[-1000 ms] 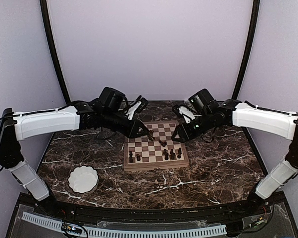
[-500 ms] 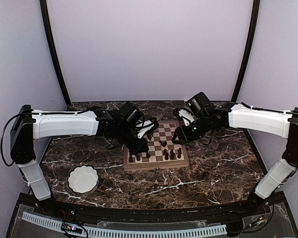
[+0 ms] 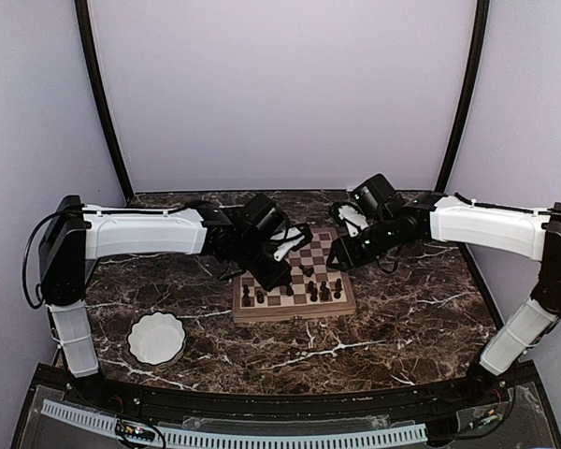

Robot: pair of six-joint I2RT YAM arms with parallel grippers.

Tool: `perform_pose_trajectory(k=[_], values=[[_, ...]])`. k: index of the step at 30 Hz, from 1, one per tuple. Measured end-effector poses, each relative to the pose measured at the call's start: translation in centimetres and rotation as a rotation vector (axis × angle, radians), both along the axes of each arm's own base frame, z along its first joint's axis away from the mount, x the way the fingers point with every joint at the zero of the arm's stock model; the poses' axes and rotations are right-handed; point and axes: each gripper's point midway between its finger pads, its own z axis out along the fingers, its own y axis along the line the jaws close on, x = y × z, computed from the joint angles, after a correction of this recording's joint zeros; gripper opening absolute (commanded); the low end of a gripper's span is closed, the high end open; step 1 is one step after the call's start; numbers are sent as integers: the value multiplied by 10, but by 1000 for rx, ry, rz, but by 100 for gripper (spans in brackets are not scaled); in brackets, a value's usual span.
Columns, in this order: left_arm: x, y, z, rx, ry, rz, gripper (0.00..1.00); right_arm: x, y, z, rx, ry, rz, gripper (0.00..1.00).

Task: Set up the chess pieces on the board
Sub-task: Place the king at e8.

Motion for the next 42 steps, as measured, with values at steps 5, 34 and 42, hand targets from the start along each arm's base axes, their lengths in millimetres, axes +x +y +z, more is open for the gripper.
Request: perform_pose_trajectory(k=[5,34,42], values=[[-1,0,-7,28,6,-4,10,0,-2,-2,-6,1,-7,54],[-1,2,-27,114,17,-3,22,3,-6,-17,-38,28,-7,55],[-4,0,-30,112,33,-14,18,3,-5,-18,-39,31,-6,55]])
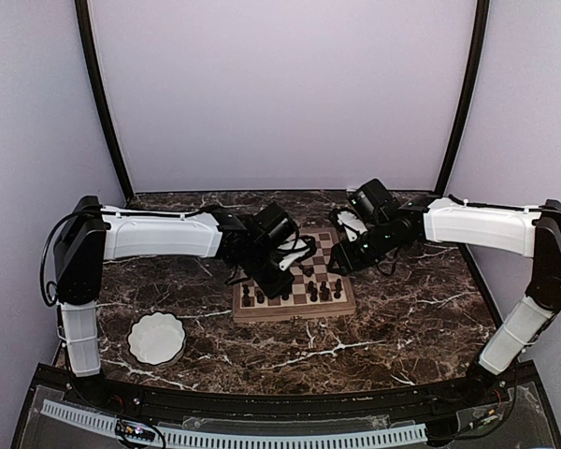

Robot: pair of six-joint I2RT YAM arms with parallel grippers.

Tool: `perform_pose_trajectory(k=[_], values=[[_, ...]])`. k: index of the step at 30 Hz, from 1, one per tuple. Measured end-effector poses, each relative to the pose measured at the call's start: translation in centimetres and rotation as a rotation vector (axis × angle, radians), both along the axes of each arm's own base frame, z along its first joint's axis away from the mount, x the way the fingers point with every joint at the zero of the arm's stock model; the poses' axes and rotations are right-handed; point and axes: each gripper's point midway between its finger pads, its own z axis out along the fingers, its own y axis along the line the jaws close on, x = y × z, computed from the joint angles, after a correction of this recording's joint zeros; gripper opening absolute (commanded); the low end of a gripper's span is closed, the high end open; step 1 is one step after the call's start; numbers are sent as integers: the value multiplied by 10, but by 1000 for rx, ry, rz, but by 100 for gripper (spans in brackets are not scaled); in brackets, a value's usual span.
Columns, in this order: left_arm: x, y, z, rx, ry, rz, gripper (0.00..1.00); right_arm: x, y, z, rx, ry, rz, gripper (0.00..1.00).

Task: Set up the chess pieces on the board
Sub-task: Place the king at e8.

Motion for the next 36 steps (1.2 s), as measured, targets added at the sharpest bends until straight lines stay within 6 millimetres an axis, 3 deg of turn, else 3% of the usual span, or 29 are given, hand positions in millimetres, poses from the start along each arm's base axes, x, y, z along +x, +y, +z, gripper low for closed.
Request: perform_pose_trajectory(k=[8,17,25,31,36], values=[[-4,-3,0,-13,21,-10,12,1,0,0,2,0,-1,54],[-5,-3,0,-15,26,-9,12,1,0,-2,2,7,-1,55],[-8,1,-3,3,38,-1,30,1,1,-4,0,12,1,55],[-9,3,-2,10,43,5,40,10,8,5,3,-8,16,54],[-5,3,23,-34,5,32,47,24,21,5,-3,-13,30,53]])
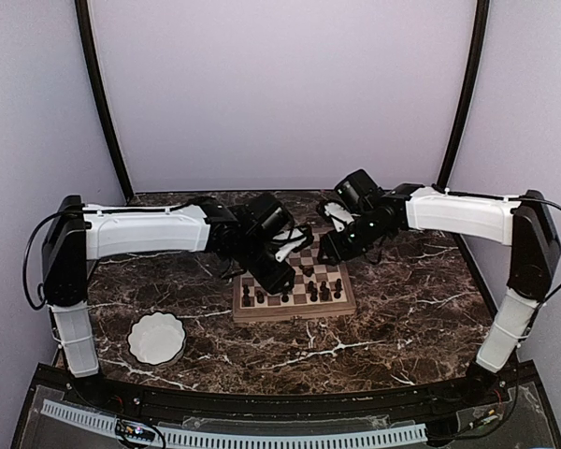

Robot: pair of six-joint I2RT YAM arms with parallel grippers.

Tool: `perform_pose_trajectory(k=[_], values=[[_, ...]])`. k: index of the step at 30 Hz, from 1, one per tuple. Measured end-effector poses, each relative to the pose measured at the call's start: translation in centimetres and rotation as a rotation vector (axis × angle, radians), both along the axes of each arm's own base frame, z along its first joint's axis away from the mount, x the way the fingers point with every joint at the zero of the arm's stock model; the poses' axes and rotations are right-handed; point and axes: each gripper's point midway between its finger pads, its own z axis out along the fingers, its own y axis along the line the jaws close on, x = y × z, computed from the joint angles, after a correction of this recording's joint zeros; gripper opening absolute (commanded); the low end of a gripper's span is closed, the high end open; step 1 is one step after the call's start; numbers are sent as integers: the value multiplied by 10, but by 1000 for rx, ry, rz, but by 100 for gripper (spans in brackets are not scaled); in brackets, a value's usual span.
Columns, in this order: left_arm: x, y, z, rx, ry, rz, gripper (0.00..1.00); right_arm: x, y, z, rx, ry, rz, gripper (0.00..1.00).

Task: Set up the chess pieces on the board
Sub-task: Place the king at e8, then pick up the queen from the chessboard.

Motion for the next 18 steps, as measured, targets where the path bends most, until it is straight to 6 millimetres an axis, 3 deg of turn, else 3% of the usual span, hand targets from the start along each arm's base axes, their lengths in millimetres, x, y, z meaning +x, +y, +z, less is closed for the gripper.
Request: perform_pose_trajectory(k=[6,10,14,18], values=[[20,9,70,-170,-82,141,48,16,15,-17,-36,36,16,48],[54,49,107,-299,-91,342,46,32,32,-20,-26,39,27,46],[82,89,114,-340,-91,502,45,47,49,-23,-4,40,38,46],[80,93,105,-330,-65,526,45,59,68,-34,7,51,52,49]])
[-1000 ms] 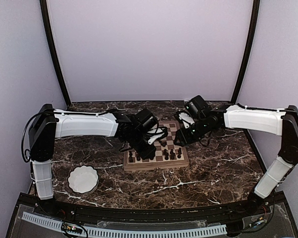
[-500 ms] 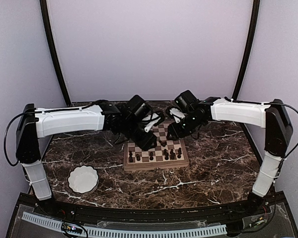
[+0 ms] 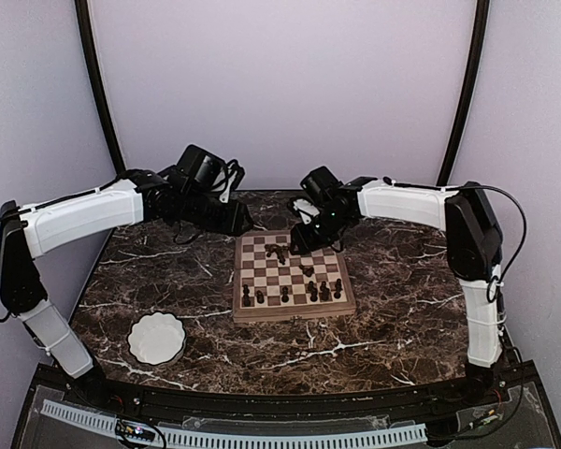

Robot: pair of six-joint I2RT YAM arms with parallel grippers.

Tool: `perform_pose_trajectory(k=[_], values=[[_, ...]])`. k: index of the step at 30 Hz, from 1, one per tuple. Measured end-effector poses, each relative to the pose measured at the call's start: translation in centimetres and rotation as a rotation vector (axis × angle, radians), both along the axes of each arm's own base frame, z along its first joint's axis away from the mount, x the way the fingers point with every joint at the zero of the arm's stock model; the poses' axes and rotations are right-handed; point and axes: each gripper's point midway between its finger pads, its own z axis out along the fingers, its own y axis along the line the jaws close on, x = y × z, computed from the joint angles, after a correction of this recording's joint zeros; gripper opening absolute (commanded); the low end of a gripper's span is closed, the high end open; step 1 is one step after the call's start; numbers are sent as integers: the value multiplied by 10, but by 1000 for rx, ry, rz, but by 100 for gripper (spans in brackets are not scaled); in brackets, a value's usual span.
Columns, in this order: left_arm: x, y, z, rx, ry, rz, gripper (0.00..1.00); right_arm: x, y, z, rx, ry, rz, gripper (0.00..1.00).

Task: Set up the chess pieces on the board
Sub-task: Pick up the queen from the chessboard.

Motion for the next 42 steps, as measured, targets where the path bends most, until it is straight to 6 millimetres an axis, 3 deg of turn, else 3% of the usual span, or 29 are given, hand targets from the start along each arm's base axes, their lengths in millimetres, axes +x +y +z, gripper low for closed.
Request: perform_pose_trajectory(k=[9,16,24,28,32,38,42], values=[[-16,8,-11,15,39,-4,45,15,41,-22,12,16,18,50],[-23,21,-6,24,30,7,45,23,58,-34,-15,18,5,43],[-20,31,-6,38,18,35,45,23,44,-41,-95,11,-38,22],[-19,32,-7,34,20,38,45,11,32,-41,-113,27,-33,9],[-15,25,-12,6,40,17,45,-3,22,-39,-129,48,-12,3],[-5,15,-43,-27,129,19,45,-11,17,-22,-119,32,25,1],[6,4,-49,-125,174,12,46,-16,18,18,-59,-26,62,1]])
